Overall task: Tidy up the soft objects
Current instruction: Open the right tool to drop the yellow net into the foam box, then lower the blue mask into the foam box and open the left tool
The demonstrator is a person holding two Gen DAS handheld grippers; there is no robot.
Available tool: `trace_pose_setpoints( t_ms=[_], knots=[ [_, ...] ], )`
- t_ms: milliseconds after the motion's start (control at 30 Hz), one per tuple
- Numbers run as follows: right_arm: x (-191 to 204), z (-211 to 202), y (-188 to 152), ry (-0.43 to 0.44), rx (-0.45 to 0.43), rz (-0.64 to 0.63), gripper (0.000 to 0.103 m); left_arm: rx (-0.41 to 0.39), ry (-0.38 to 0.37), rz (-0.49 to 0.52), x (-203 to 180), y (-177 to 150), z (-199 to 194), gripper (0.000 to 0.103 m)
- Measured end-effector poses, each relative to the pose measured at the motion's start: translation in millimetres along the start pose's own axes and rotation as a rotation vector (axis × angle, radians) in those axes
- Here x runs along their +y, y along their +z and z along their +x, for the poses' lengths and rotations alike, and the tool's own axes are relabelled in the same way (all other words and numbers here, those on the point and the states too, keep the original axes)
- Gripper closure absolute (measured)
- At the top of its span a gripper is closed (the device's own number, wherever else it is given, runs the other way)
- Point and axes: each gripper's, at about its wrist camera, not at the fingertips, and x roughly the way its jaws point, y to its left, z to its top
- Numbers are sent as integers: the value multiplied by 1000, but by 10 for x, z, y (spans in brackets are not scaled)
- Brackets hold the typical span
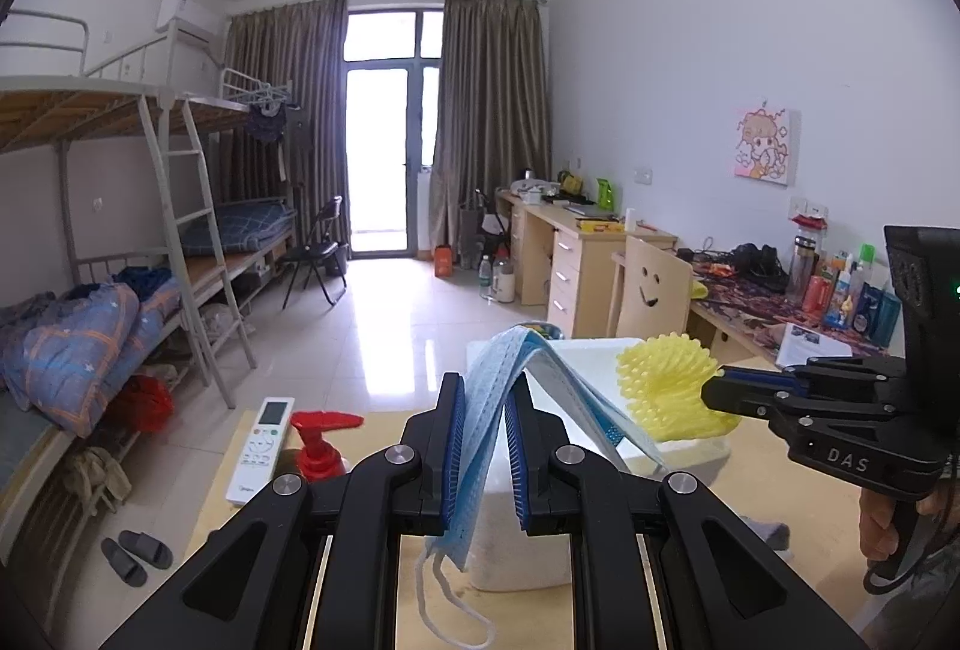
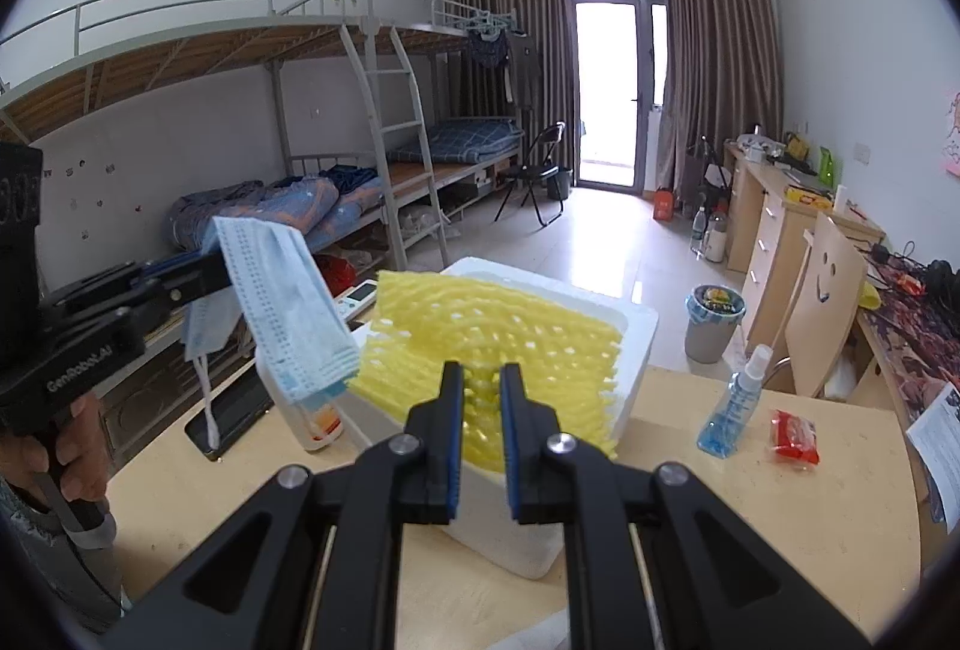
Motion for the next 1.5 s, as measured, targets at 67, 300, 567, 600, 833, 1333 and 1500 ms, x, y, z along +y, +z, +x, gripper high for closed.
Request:
trace_pose_setpoints(
  t_ms=[67,300,567,600,833,1333,1500],
  knots=[
    [-8,80,58,1,9,-1,89,-1,-3,-2,12,7,22,88],
    [-90,350,147,15,48,5,88,4,6,3,51,38,88,88],
    [-135,420,176,27,66,20,57,11,13,6,31,31,100,88],
    [-124,386,177,31,57,16,46,10,12,7,24,33,94,88],
    [-158,157,220,14,9,25,13,14,2,7,34,48,112,88],
    [-334,-221,95,-24,-37,55,9,31,-77,13,-201,179,287,88],
    [-370,-286,34,-47,-40,53,9,47,-95,26,-329,196,394,88]
  ],
)
